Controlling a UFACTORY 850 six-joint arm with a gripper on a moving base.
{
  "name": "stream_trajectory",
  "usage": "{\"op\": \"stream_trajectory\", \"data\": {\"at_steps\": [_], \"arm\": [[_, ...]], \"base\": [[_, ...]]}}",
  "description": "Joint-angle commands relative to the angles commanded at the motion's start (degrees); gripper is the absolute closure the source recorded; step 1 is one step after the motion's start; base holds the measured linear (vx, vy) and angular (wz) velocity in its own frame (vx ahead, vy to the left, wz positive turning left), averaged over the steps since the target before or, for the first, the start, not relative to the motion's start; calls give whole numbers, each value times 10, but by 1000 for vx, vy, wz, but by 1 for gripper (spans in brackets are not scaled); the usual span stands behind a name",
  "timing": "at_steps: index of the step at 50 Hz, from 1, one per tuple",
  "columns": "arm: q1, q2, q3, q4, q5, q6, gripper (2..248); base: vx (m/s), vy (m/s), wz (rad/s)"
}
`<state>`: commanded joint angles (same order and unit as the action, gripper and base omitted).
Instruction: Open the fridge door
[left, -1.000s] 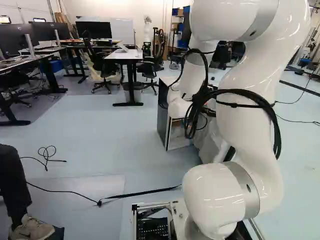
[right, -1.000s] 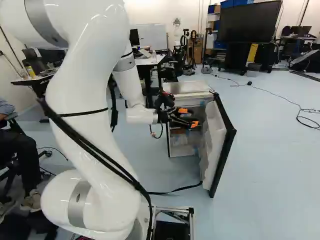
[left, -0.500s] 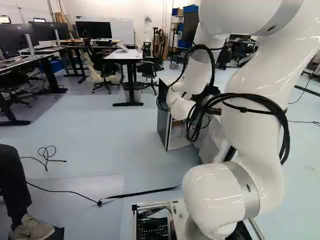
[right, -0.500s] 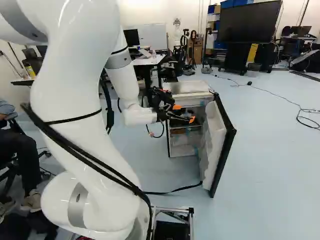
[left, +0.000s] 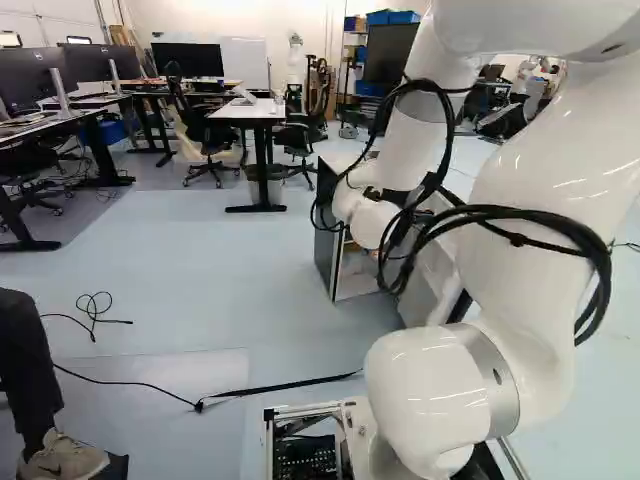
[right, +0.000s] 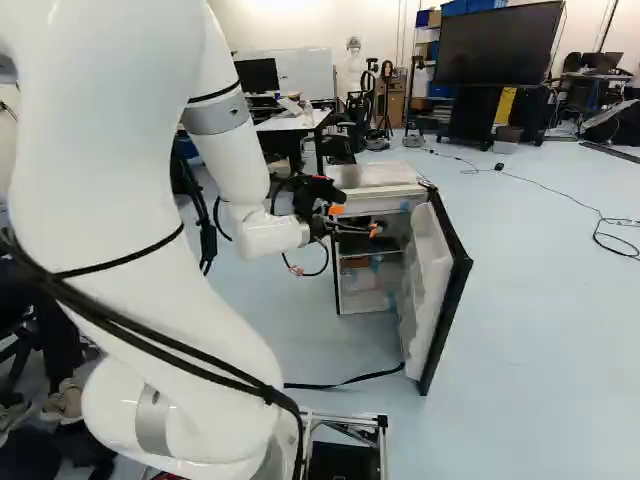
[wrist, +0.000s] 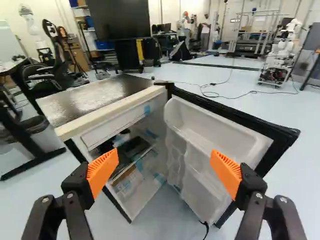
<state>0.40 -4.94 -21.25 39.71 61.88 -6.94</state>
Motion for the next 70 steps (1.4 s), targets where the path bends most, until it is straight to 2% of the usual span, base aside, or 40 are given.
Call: {"op": "stream_trajectory", "data": {"at_steps": [17,35,52,70], "arm": [[-1,59,46,-112,-33,20,3],[-2,111,86,-210,-63,37,3],[-3,150,117,-285,-85,50,3],[-3,181,140,-343,-103,60,3]], "base": [[0,0,0],[0,0,0],[0,0,0],[0,0,0]]}}
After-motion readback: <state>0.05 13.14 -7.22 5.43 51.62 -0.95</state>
